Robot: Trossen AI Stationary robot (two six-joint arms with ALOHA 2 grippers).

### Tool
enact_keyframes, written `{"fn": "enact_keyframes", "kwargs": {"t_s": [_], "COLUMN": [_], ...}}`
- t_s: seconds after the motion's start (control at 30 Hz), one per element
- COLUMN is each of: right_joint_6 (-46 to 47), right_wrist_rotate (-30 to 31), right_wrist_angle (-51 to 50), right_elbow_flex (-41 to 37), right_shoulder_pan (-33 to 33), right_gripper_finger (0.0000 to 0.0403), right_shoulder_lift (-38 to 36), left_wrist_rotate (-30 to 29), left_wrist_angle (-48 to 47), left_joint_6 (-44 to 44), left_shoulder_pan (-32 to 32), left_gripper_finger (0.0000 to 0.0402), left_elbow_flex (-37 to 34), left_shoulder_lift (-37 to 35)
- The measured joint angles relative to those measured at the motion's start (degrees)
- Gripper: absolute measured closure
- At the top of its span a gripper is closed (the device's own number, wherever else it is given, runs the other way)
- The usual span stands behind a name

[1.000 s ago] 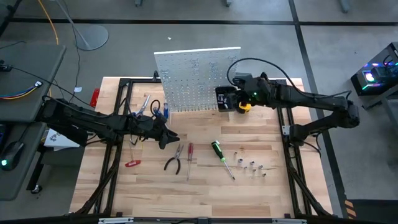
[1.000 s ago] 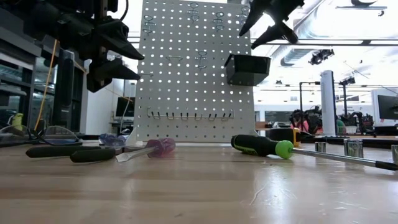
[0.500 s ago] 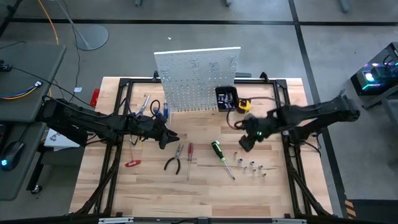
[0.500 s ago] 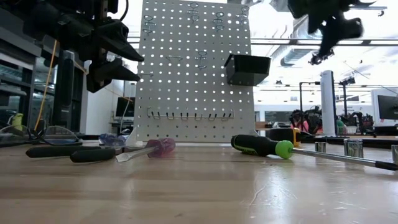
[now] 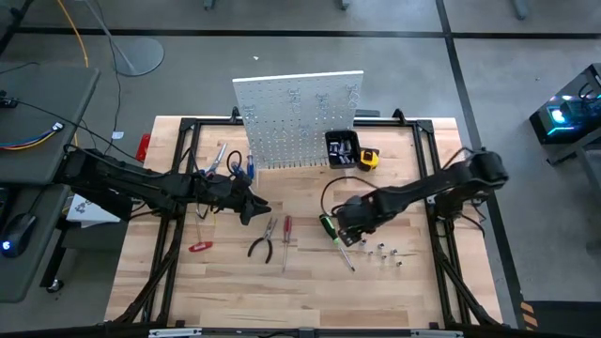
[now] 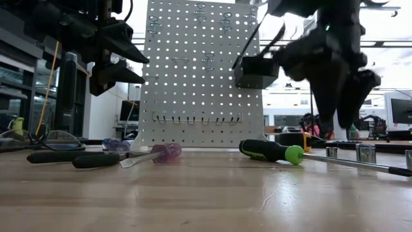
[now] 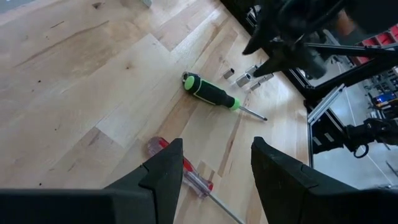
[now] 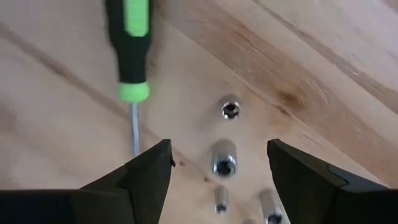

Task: Hang tools onto peg board
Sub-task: Put the silver socket into the black bin on the peg board

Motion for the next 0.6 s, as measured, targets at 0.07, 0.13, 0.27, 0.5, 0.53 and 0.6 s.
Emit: {"fn": "enact_keyframes", "kwargs": {"t_s": [0.07,0.13,0.27,0.5,0.53,0.6], "right_joint_6": [0.4,0.9,1.1,0.0,-0.1,-0.2], "right_wrist_rotate": [0.2,0.7,2.0,1.0,0.5,-0.2], "right_wrist_angle": [0.3,0.6,1.5,6.7,6.6,5.6], "right_elbow_flex": [0.4,0.5,0.5,0.7,0.8,0.9], "right_shoulder_pan": [0.0,0.0,-0.6,-2.8,-3.0,-3.0], "right_gripper_finger": [0.0149,0.0149,0.0149,0.0155,0.0161,0.0181], "right_shoulder_lift": [2.4,4.2,7.3,11.2,11.6,12.1], "left_wrist_rotate": [0.0,0.0,0.0,0.0,0.0,0.0], "left_wrist_angle": [0.0,0.0,0.0,0.0,0.0,0.0], "left_joint_6": [-0.1,-0.2,-0.2,-0.2,-0.2,-0.2], "left_shoulder_pan": [0.0,0.0,0.0,0.0,0.0,0.0], "left_gripper_finger": [0.0229,0.0229,0.0229,0.0229,0.0229,0.0229], "left_elbow_flex": [0.0,0.0,0.0,0.0,0.0,0.0], "left_shoulder_lift": [0.0,0.0,0.0,0.0,0.0,0.0]}}
